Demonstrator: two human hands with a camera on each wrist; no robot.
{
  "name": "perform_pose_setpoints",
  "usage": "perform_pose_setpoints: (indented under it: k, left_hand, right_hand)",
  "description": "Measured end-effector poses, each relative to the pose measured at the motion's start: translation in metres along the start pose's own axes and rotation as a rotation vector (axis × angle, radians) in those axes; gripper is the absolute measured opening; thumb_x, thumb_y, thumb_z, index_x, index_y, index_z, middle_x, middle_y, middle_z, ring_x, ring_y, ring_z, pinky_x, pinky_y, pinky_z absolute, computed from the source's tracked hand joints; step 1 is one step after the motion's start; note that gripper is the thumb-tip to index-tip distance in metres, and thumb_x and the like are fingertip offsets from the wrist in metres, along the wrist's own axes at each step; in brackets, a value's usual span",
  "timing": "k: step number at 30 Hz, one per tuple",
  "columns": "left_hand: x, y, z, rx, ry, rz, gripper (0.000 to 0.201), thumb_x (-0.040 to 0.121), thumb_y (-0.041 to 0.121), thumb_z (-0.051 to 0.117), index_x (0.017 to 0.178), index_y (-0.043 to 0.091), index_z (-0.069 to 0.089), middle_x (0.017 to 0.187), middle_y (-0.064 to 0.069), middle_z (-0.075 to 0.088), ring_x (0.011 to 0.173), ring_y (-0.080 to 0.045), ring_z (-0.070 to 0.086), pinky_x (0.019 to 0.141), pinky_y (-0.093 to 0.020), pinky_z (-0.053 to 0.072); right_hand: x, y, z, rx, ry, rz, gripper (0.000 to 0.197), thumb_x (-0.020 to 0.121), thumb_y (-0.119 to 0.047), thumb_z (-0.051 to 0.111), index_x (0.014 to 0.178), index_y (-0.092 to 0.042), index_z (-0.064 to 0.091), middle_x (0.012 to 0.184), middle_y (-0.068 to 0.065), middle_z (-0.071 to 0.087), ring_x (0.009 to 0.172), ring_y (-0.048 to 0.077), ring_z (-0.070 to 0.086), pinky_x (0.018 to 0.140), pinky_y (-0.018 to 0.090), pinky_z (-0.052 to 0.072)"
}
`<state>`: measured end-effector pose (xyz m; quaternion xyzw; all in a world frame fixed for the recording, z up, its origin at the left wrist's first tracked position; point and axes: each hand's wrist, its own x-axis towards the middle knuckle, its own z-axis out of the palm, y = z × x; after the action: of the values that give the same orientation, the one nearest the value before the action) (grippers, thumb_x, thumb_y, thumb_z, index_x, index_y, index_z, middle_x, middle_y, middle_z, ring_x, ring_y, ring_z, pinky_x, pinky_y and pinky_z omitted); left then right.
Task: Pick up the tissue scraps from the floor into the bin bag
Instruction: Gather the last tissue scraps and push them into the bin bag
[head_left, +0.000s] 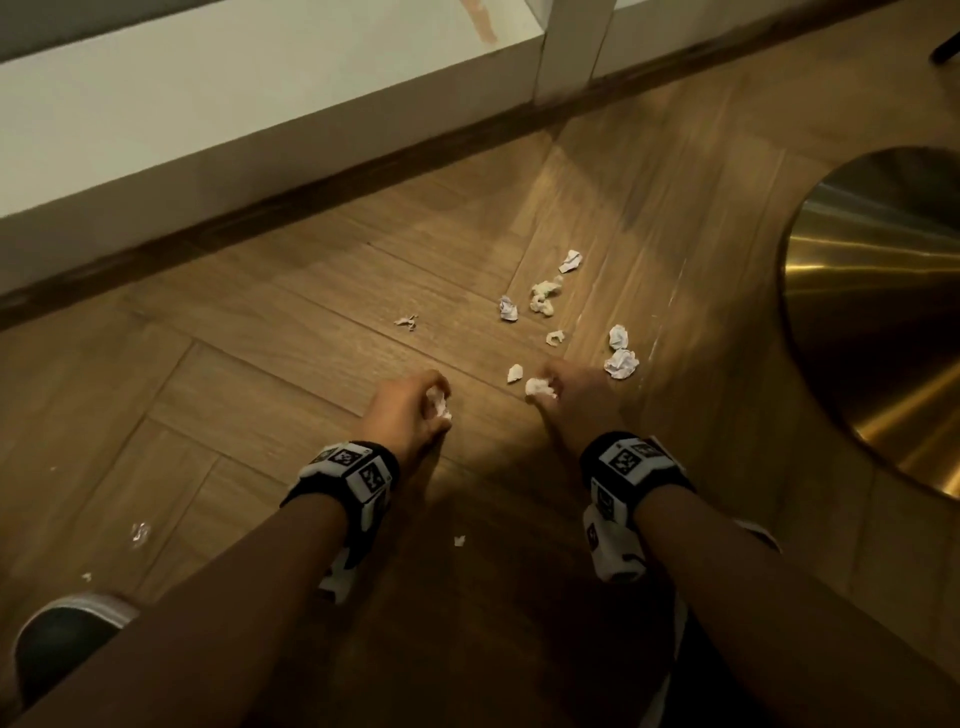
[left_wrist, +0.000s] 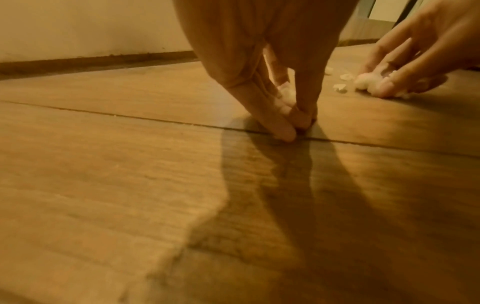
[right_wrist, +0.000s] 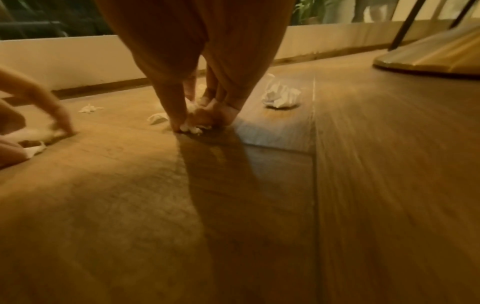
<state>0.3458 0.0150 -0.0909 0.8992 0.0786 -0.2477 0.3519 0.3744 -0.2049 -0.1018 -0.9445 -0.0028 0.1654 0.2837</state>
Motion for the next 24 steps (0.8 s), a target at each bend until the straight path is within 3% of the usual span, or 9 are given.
perform_pose_setpoints:
  k: [3, 5, 8, 11, 13, 15, 17, 20, 24]
  left_hand:
    - [0.001, 0.001, 0.004, 0.012, 0.035, -0.003, 0.012, 0.082, 0.017, 0.072, 0.093, 0.012, 0.069, 0.083, -0.005, 0.067, 0.078, -0.017, 0.064, 0.069, -0.026, 0.052]
    - [0.002, 0.003, 0.005, -0.058, 0.026, -0.060, 0.008, 0.084, 0.017, 0.070, 0.089, 0.011, 0.068, 0.079, -0.004, 0.068, 0.073, -0.018, 0.065, 0.067, -0.029, 0.053]
    - [-0.004, 0.011, 0.010, -0.522, -0.049, -0.213, 0.008, 0.090, 0.011, 0.062, 0.083, 0.007, 0.062, 0.061, -0.001, 0.063, 0.053, -0.014, 0.056, 0.049, -0.026, 0.047]
    - [-0.012, 0.018, 0.020, -1.048, -0.201, -0.381, 0.022, 0.092, 0.010, 0.047, 0.071, 0.008, 0.049, 0.046, 0.001, 0.037, 0.039, -0.009, 0.033, 0.040, -0.020, 0.027]
    - [-0.020, 0.022, 0.024, -1.231, -0.194, -0.495, 0.026, 0.088, 0.014, 0.041, 0.064, 0.008, 0.046, 0.044, 0.001, 0.034, 0.037, -0.008, 0.031, 0.038, -0.019, 0.024]
    - [-0.034, 0.027, 0.026, -1.210, -0.067, -0.524, 0.033, 0.090, 0.009, 0.040, 0.059, 0.007, 0.051, 0.046, -0.003, 0.047, 0.042, -0.011, 0.042, 0.038, -0.019, 0.032]
    - [-0.049, 0.033, 0.027, -1.199, 0.019, -0.496, 0.033, 0.093, 0.004, 0.037, 0.063, 0.006, 0.052, 0.053, -0.008, 0.057, 0.049, -0.017, 0.054, 0.045, -0.022, 0.044]
    - [-0.068, 0.029, 0.033, -1.359, -0.039, -0.613, 0.033, 0.098, 0.017, 0.033, 0.078, 0.008, 0.058, 0.053, -0.005, 0.065, 0.061, -0.023, 0.062, 0.061, -0.033, 0.050]
    - [-0.087, 0.015, 0.041, -1.322, -0.005, -0.666, 0.025, 0.099, 0.010, 0.037, 0.083, 0.008, 0.056, 0.053, -0.005, 0.062, 0.040, -0.007, 0.060, 0.039, -0.022, 0.049]
  right_hand:
    - [-0.003, -0.002, -0.002, 0.041, 0.025, 0.011, 0.011, 0.080, -0.016, 0.071, 0.087, -0.008, 0.068, 0.078, 0.004, 0.063, 0.075, 0.017, 0.056, 0.059, 0.021, 0.029]
    - [-0.010, -0.009, -0.005, 0.132, -0.020, 0.007, 0.011, 0.079, -0.013, 0.071, 0.089, -0.007, 0.071, 0.079, 0.004, 0.064, 0.073, 0.012, 0.054, 0.061, 0.018, 0.034]
    - [-0.028, -0.031, -0.005, 0.255, -0.111, -0.056, 0.015, 0.084, -0.019, 0.068, 0.094, -0.010, 0.073, 0.087, 0.001, 0.069, 0.079, 0.010, 0.059, 0.074, 0.021, 0.043]
    - [-0.043, -0.052, 0.002, 0.323, -0.144, -0.129, 0.015, 0.089, -0.021, 0.062, 0.094, -0.015, 0.074, 0.087, 0.000, 0.072, 0.079, 0.007, 0.062, 0.071, 0.017, 0.042]
    - [-0.051, -0.063, 0.006, 0.390, -0.162, -0.128, 0.014, 0.088, -0.020, 0.062, 0.093, -0.016, 0.075, 0.086, -0.002, 0.072, 0.080, 0.006, 0.063, 0.072, 0.016, 0.044]
    - [-0.059, -0.072, 0.010, 0.465, -0.198, -0.106, 0.011, 0.085, -0.018, 0.066, 0.092, -0.017, 0.075, 0.087, -0.003, 0.072, 0.081, 0.003, 0.064, 0.072, 0.011, 0.044]
    - [-0.065, -0.080, 0.013, 0.505, -0.241, -0.083, 0.008, 0.082, -0.016, 0.070, 0.089, -0.017, 0.073, 0.085, -0.004, 0.071, 0.080, 0.004, 0.064, 0.074, 0.014, 0.049]
    - [-0.073, -0.086, 0.019, 0.536, -0.289, -0.019, 0.017, 0.076, -0.016, 0.075, 0.088, -0.017, 0.063, 0.075, -0.002, 0.067, 0.075, 0.008, 0.065, 0.071, 0.025, 0.054]
    - [-0.086, -0.087, 0.028, 0.423, -0.370, -0.058, 0.008, 0.077, -0.018, 0.075, 0.081, -0.014, 0.070, 0.081, 0.001, 0.068, 0.073, 0.005, 0.061, 0.069, 0.019, 0.050]
